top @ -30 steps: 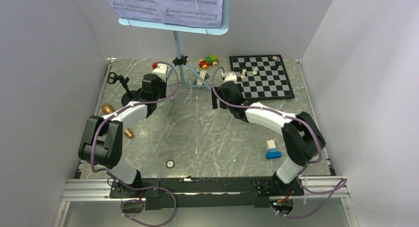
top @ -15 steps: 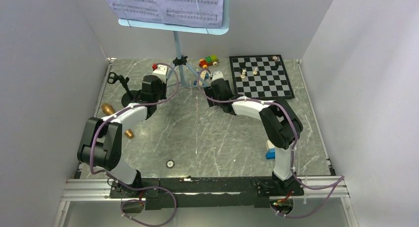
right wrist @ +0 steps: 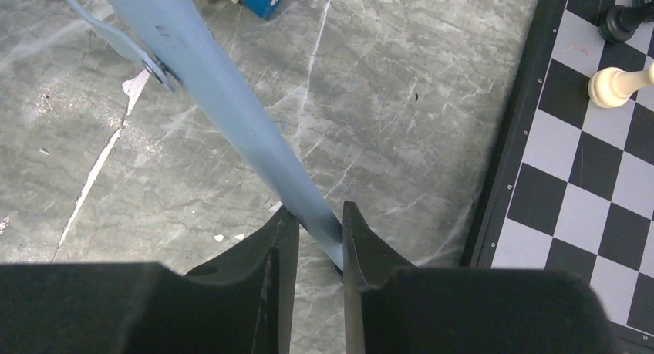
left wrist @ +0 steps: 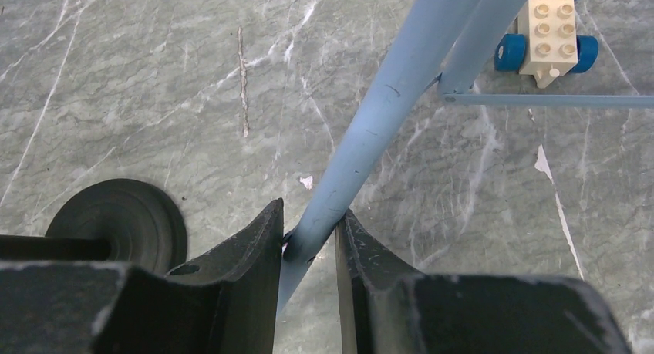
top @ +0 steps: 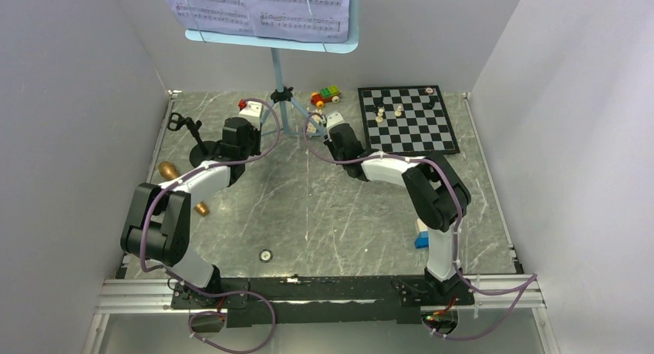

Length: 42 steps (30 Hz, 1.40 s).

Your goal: Pack up the instrument practice props

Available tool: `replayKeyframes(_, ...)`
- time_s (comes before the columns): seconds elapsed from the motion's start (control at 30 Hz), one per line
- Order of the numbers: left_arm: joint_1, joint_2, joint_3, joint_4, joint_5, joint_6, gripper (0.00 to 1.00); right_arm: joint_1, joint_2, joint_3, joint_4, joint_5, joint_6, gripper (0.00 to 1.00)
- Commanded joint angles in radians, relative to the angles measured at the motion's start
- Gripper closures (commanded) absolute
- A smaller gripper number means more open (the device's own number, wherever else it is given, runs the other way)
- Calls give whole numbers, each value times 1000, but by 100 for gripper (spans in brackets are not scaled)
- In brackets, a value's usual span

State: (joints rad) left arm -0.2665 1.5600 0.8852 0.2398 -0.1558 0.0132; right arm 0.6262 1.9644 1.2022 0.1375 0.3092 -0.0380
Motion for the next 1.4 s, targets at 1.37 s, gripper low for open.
replayKeyframes(1.37, -384, -472, -377, -197, -158, -445, 100, 306, -502, -451, -243, 195, 378, 100)
